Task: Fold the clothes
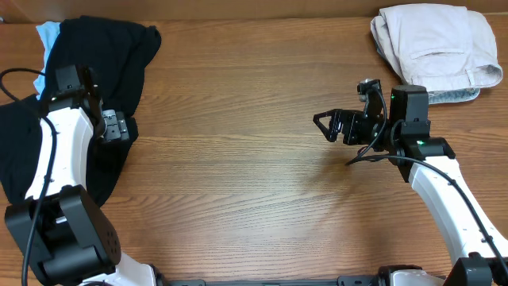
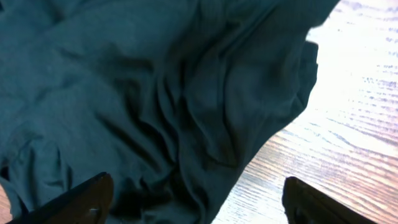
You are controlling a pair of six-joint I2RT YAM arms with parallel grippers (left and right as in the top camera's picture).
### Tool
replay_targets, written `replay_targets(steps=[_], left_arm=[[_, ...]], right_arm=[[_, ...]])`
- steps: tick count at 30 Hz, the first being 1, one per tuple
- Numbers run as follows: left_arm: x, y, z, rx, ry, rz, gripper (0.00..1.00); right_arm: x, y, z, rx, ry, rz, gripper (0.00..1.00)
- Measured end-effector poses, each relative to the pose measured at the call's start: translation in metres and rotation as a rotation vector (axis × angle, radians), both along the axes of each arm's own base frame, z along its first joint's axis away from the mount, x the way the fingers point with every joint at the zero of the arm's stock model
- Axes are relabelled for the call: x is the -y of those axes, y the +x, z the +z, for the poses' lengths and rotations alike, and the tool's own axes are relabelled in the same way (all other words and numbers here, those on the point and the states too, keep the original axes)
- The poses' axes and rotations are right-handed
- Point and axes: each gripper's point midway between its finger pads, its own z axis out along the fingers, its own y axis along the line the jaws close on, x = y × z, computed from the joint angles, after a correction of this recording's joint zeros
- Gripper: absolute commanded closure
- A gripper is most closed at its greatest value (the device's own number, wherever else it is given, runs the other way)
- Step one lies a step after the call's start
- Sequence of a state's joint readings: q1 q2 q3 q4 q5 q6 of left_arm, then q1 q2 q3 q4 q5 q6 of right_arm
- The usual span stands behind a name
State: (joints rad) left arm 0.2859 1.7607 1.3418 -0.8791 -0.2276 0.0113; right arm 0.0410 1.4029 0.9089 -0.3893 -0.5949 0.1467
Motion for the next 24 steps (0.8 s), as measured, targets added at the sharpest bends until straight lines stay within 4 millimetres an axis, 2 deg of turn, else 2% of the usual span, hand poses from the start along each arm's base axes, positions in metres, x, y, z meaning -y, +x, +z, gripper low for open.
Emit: replay_targets(steps=[3, 10, 12, 15, 19, 20, 21, 24], left_arm=[[0.003, -0.002, -0.009, -0.028, -0.016, -0.005, 0.13], [0.005, -0.016, -0.051, -0.180, -0.051, -0.005, 0.28], [0.005, -0.018, -0.057, -0.199, -0.052, -0.008, 0.41], [0.004, -0.018, -0.057, -0.201, -0.047, -0.006, 0.74], [0.004, -0.019, -0.057, -0.203, -0.045, -0.009, 0.77], [0.004, -0.019, -0.057, -0.202, -0.046, -0.006, 0.82], [0.004, -0.019, -0.057, -0.200, -0.047, 0.003, 0.92], [0.004, -0.019, -0.057, -0.198, -0.049, 0.016, 0.96]], right_arm=[[0.002, -0.002, -0.003, -0.016, -0.010, -0.008, 0.00], [0.009, -0.007, -0.014, -0.065, -0.047, -0.042, 0.00], [0.012, -0.007, -0.017, -0.076, -0.062, -0.054, 0.00], [0.015, -0.006, -0.018, -0.077, -0.077, -0.067, 0.00], [0.016, -0.006, -0.019, -0.078, -0.085, -0.073, 0.00], [0.017, -0.006, -0.019, -0.077, -0.087, -0.075, 0.00], [0.017, -0.006, -0.019, -0.077, -0.088, -0.075, 0.00], [0.017, -0.006, -0.019, -0.078, -0.088, -0.075, 0.00]])
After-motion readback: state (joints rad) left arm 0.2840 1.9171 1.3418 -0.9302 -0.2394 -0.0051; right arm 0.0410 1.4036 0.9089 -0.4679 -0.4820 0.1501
